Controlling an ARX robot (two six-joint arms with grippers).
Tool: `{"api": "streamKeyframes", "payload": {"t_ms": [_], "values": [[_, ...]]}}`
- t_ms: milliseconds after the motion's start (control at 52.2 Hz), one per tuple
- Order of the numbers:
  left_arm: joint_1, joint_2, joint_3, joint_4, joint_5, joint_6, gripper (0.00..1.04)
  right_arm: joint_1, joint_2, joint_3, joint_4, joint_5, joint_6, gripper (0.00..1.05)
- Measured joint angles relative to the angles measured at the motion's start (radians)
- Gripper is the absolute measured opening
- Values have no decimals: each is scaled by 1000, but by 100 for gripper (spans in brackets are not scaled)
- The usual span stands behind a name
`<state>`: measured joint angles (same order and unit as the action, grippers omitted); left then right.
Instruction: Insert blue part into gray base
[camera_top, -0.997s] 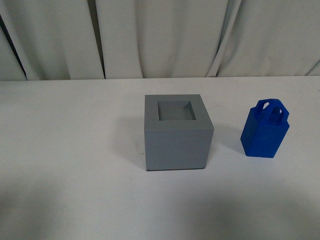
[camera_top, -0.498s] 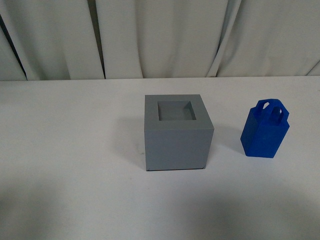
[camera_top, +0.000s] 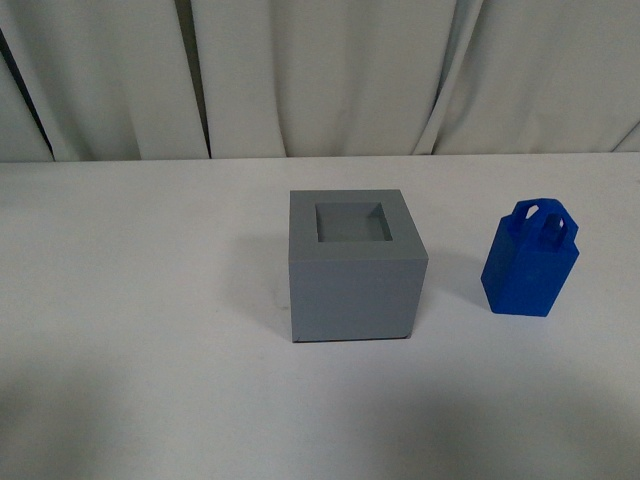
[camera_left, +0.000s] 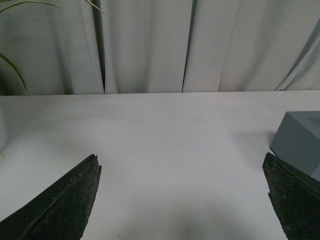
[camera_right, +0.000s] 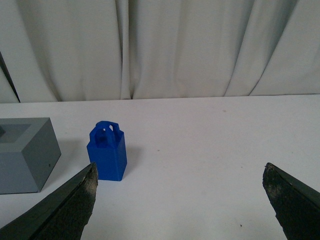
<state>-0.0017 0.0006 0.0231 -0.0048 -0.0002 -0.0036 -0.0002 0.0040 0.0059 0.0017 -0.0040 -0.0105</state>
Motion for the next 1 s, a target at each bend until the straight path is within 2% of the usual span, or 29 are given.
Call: {"api": "streamKeyframes", "payload": {"t_ms": [326,345,364,383,402,422,460,517,594,786,997], "values": [[0,0,0,0,0,0,99,0,0,0,0,0,0,97],[0,0,0,0,0,0,99,-5,3,0,-1,-22,-3,97],[0,0,0,0,0,0,99,-43,29,9,-11,-153,-16,97],[0,0,0,0,-2,0,99,-61,43,12,-13,-206,-24,97],[0,0,0,0,-2,0,99,-100,79,18,-14,-316,-38,97],[0,0,0,0,0,0,99,-119,98,21,-13,-370,-44,97],[0,0,0,0,3,0,99,-175,172,31,-3,-560,-56,97],[0,0,0,0,-1,0,99,-194,252,34,27,-712,-70,97],[0,0,0,0,-1,0,99,-193,347,47,86,-811,-72,97],[0,0,0,0,0,0,99,-143,640,178,244,-756,-92,97],[0,0,0,0,0,0,99,-41,970,392,206,-704,-162,97]]}}
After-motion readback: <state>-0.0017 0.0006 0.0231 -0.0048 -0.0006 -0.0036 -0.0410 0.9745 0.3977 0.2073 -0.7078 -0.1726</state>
